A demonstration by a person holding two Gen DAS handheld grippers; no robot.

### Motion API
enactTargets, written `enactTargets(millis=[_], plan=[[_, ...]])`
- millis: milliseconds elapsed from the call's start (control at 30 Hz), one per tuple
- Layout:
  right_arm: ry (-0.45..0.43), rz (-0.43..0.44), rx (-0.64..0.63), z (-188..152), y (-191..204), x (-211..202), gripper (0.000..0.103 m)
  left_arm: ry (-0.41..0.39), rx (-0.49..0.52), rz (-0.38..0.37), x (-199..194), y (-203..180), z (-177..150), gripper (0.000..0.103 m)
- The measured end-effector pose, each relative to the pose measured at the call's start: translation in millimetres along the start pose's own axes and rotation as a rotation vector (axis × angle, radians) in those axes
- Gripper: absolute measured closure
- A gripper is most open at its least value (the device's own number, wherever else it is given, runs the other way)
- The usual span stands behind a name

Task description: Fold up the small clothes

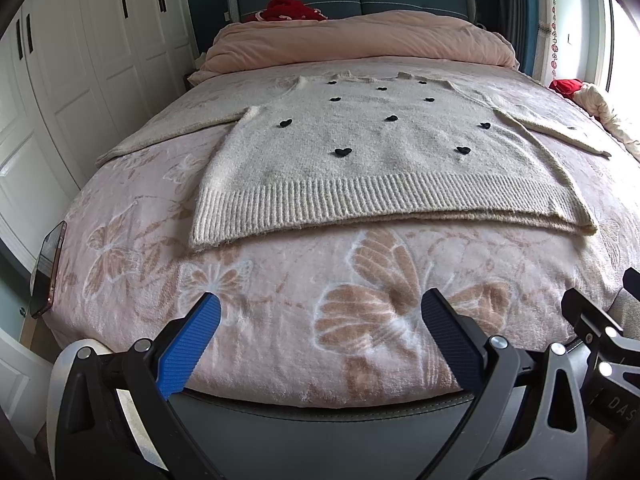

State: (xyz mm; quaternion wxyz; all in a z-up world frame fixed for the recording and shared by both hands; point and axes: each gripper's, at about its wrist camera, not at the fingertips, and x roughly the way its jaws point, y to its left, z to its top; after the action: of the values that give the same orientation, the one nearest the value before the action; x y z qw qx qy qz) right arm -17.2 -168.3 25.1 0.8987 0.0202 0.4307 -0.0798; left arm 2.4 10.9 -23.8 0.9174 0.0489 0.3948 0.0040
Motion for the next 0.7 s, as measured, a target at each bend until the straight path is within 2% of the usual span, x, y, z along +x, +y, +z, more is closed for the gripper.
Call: enactTargets(millis=[700], plan=[[0.004, 0.001, 0.001, 0.2, 0.3, 1.4, 0.005, 0.001, 0.002, 0.005, -0.5, -0.6, 0.0, 0.005]])
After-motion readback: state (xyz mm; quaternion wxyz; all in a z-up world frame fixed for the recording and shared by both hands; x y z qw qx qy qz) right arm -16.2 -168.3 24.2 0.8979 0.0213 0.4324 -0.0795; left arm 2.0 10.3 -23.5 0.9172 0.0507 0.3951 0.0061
